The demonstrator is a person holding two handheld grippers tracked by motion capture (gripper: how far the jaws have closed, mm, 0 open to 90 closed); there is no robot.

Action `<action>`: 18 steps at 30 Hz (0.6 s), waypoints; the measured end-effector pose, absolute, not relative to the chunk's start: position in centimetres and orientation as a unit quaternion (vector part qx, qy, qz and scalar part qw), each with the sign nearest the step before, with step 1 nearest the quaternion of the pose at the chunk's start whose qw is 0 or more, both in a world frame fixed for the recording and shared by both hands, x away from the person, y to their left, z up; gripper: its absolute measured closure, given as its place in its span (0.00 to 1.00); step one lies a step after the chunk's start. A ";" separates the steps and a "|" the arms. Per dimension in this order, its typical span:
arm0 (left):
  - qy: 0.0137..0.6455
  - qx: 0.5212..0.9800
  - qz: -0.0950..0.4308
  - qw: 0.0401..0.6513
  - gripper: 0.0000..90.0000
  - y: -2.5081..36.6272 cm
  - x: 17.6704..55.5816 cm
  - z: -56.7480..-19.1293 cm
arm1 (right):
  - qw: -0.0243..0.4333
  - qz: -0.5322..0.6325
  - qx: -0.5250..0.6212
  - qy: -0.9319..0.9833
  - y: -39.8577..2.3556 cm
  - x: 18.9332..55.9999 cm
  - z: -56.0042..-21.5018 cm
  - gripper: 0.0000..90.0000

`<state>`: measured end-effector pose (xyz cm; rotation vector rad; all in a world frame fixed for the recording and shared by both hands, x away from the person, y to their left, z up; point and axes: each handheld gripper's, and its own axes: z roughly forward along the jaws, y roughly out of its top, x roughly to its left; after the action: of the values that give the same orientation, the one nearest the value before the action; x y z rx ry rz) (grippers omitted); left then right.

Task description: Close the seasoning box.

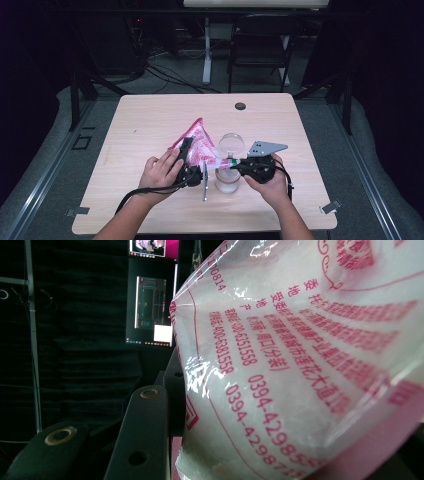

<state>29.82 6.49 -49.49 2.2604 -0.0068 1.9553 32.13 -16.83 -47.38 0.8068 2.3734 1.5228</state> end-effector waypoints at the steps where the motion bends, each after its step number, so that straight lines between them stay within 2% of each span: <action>1: -0.002 0.754 0.652 0.077 0.68 6.5 29.8 -49.5 | 0.104 0.516 0.273 0.805 -16.8 32.1 -47.4 0.99; 18: -0.002 0.754 0.652 0.077 0.68 6.5 29.8 -49.6 | 0.105 0.514 0.274 0.806 -16.8 32.2 -47.5 0.99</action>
<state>29.82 6.49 -49.58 2.2586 -0.0064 1.9547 32.18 -16.82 -47.49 0.8075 2.3751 1.5155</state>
